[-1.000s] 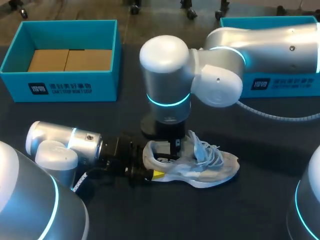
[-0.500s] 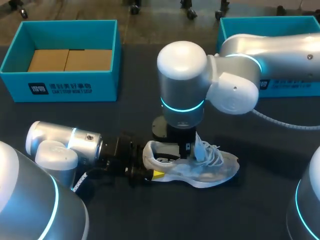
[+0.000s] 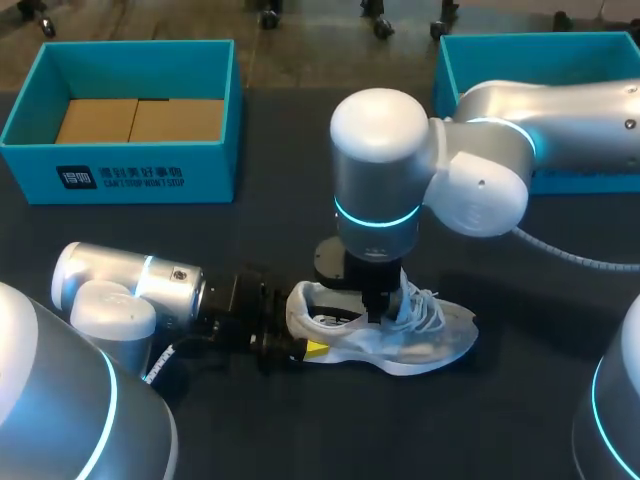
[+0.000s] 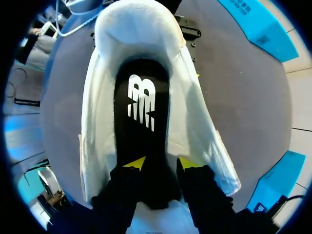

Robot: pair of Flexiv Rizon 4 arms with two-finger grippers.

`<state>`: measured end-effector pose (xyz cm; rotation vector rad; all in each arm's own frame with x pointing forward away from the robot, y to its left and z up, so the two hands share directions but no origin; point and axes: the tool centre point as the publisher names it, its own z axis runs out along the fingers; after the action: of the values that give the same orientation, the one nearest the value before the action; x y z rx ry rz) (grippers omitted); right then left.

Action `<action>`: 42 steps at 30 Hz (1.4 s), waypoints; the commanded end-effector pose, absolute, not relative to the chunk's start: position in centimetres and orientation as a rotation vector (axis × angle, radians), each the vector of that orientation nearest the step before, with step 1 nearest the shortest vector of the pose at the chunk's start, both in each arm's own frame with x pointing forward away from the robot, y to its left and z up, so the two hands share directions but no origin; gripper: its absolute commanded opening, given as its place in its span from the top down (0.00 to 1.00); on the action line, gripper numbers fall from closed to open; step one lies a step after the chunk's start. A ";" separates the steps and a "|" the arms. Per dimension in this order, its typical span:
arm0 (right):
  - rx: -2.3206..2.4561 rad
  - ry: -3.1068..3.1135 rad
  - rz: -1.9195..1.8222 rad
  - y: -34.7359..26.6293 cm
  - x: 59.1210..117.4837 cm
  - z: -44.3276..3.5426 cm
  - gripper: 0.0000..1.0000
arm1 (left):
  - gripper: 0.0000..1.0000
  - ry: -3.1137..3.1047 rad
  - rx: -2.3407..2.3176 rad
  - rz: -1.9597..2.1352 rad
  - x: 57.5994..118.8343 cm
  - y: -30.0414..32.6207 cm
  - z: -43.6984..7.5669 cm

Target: Take the shoe out of the shoebox, open the shoe tongue, remove and reinsert the insole, then place the shoe into the shoebox

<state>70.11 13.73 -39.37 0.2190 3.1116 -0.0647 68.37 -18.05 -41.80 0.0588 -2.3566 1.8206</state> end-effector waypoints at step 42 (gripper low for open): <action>0.331 3.171 0.281 12.7 65.9 -35.5 1.00 | 1.00 -2.359 0.059 1.818 68.3 -18.0 -41.8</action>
<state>66.48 13.44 -36.08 0.3332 3.1928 0.1959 68.22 -17.92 -41.80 0.0561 -2.3559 1.8205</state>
